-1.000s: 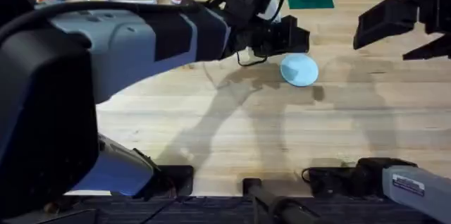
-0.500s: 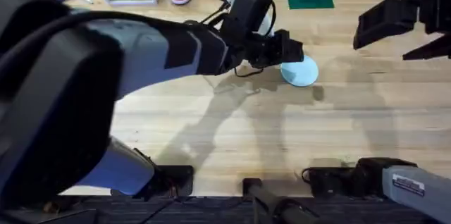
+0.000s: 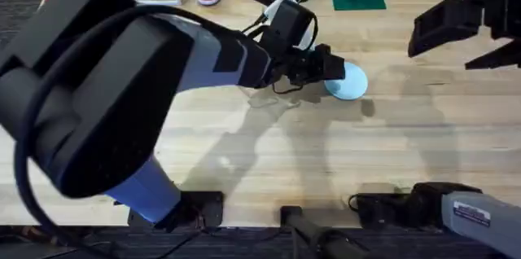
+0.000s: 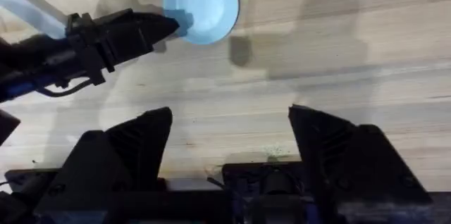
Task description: Pick up the plates from the table one by one and place each into a slot on the dish rack.
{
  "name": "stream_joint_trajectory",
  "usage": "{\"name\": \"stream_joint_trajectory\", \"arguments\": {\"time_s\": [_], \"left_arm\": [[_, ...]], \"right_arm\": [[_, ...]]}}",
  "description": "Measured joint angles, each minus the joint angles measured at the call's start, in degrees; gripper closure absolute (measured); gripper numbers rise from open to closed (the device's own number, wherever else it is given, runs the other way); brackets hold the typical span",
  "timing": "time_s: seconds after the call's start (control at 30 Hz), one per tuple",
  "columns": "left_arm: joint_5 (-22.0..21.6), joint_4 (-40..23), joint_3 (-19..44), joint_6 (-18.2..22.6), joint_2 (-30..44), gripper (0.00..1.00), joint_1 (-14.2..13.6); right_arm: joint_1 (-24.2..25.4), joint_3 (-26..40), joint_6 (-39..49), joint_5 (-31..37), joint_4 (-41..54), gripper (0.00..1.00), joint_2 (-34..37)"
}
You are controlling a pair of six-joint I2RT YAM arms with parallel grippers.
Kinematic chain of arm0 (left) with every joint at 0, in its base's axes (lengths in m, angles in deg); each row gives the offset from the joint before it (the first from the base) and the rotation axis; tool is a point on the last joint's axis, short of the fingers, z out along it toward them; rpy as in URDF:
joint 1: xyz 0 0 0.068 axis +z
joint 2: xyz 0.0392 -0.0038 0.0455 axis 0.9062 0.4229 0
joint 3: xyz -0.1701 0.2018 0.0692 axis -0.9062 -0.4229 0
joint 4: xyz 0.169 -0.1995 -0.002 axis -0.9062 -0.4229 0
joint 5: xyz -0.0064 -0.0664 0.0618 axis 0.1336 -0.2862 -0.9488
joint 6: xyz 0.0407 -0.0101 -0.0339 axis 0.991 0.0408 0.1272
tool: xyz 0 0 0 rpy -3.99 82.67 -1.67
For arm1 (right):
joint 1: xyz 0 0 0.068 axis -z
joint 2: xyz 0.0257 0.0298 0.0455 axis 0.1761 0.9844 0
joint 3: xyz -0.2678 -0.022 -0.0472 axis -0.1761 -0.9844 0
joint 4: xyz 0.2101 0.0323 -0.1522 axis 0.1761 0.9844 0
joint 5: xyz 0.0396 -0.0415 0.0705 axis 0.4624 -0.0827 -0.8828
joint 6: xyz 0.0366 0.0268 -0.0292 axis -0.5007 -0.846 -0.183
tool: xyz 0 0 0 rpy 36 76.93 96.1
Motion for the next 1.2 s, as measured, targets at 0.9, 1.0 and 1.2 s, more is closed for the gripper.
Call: {"name": "stream_joint_trajectory", "arguments": {"time_s": [0.9, 1.0, 1.2], "left_arm": [[1.5, 2.6, 0.1, -0.3, 6.3, 0.960, 0.9], [1.5, 2.6, 0.1, -0.3, 6.3, 0.960, 0.9], [1.5, 2.6, 0.1, -0.3, 6.4, 0.960, 0.9]], "right_arm": [[0.0, 0.0, 0.0, 0.0, 0.2, 0.007, 0.0], [0.0, 0.0, 0.0, 0.0, 0.2, 0.007, 0.0], [0.0, 0.0, 0.0, 0.0, 0.4, 0.008, 0.0]]}}
